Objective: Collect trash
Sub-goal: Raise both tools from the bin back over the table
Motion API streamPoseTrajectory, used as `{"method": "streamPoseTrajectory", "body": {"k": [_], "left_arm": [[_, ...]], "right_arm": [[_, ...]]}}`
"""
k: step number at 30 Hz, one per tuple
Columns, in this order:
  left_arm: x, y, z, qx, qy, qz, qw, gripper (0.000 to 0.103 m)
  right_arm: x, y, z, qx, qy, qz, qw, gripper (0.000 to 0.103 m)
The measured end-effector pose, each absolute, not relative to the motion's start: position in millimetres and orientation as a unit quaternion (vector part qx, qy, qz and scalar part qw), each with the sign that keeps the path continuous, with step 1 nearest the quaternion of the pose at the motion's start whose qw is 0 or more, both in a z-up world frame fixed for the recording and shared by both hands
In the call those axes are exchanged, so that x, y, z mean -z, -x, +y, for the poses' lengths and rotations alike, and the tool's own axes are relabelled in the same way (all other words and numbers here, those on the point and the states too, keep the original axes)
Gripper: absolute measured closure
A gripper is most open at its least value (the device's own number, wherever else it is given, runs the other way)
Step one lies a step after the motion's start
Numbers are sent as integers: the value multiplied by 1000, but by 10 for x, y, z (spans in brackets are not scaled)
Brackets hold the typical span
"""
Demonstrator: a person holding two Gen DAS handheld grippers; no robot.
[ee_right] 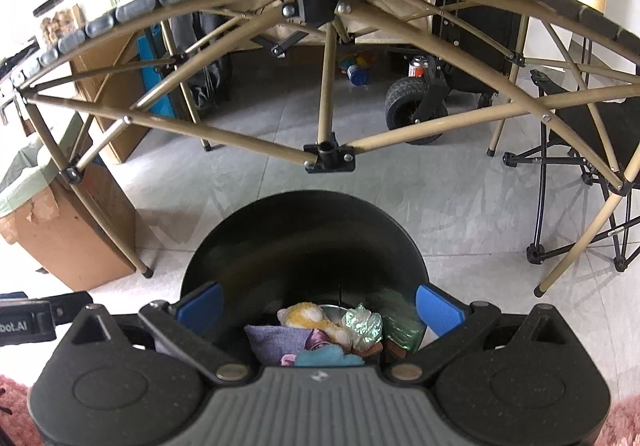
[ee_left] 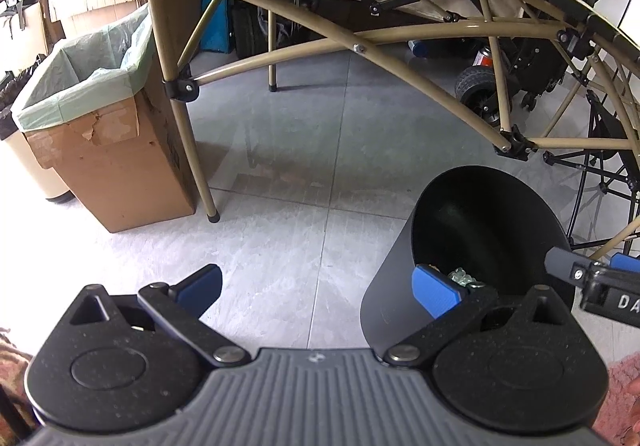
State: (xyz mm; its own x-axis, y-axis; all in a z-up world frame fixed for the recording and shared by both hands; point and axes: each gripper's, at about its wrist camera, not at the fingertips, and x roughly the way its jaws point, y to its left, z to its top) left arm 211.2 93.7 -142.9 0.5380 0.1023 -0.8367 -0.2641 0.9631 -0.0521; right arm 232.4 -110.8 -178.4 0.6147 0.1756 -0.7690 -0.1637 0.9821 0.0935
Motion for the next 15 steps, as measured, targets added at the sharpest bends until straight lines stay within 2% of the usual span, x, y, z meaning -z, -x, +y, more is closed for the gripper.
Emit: {"method": "streamPoseTrajectory", "body": {"k": [15], "left_arm": [[994, -1884, 812, -87, 101, 412, 901, 0]], "right_arm": [[1286, -1999, -1267, -114, 2, 331, 937, 0]]}}
